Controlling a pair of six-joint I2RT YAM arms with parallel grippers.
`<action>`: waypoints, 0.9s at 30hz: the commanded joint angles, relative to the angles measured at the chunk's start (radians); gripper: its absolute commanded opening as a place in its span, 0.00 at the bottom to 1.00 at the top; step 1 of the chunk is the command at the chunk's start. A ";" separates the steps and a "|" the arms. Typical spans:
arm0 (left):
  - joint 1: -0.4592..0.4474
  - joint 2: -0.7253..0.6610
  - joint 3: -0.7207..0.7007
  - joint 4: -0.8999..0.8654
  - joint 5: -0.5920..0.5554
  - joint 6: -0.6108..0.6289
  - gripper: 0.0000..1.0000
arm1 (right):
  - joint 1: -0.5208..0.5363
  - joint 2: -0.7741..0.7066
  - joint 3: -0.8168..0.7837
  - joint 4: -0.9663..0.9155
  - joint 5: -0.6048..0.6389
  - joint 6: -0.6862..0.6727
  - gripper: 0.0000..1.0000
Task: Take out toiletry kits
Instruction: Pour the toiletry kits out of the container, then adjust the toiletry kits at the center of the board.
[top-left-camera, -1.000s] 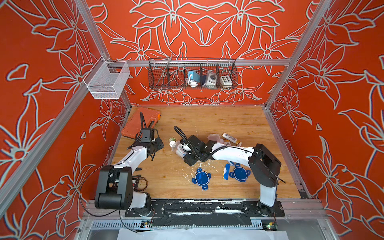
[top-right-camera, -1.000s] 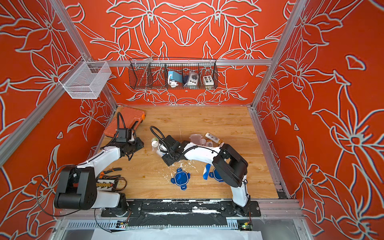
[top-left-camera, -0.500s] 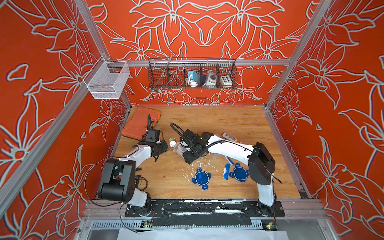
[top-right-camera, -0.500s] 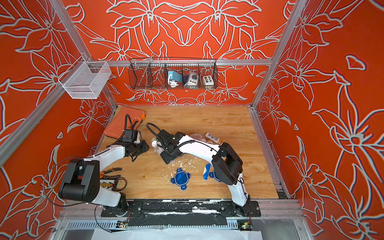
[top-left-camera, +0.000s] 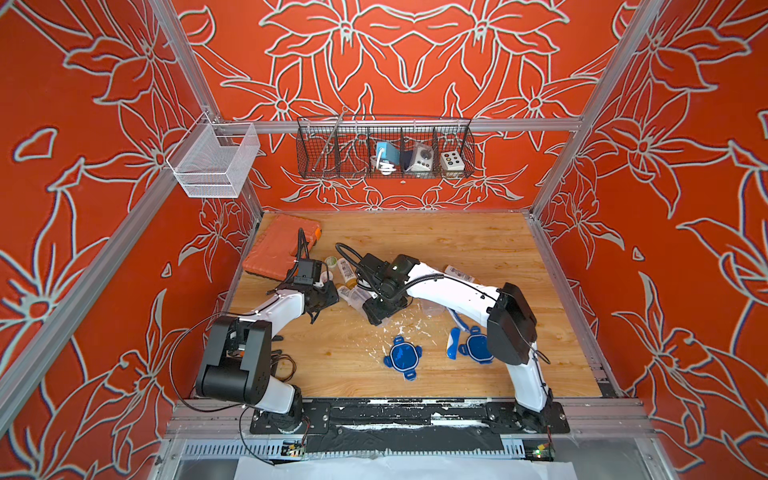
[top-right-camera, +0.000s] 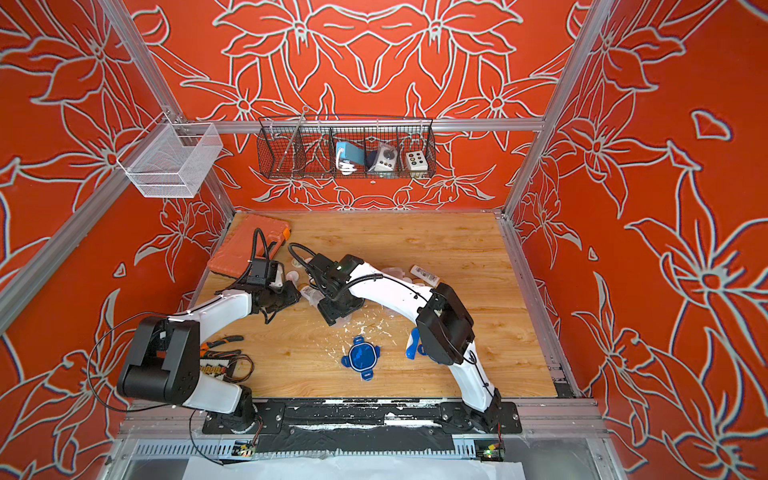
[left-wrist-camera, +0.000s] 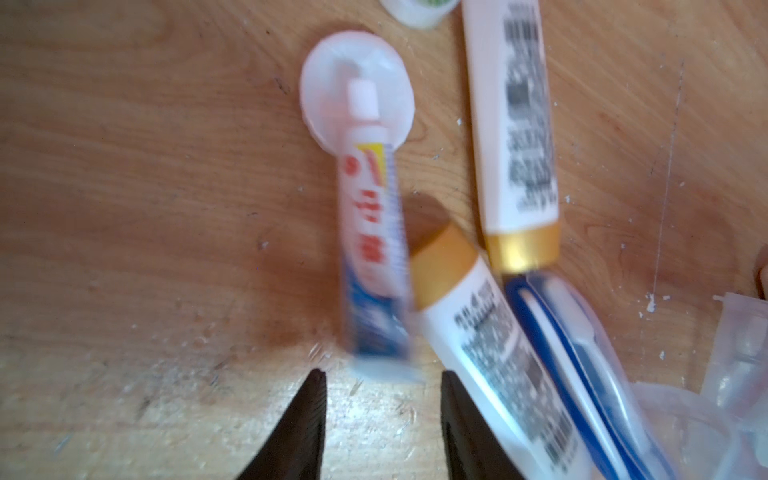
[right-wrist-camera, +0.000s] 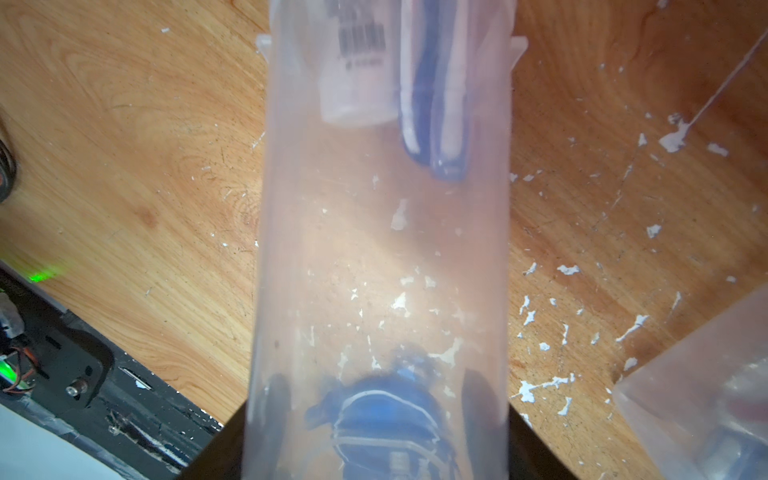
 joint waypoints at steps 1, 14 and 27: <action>-0.006 -0.010 0.020 -0.012 -0.003 0.012 0.42 | 0.005 0.005 0.046 -0.063 -0.014 0.019 0.43; -0.006 -0.063 0.022 -0.015 -0.051 0.013 0.49 | 0.034 -0.158 -0.019 -0.104 0.000 0.008 0.42; 0.002 -0.342 0.138 -0.131 -0.159 -0.025 0.68 | 0.067 -0.609 -0.565 0.545 0.013 0.121 0.43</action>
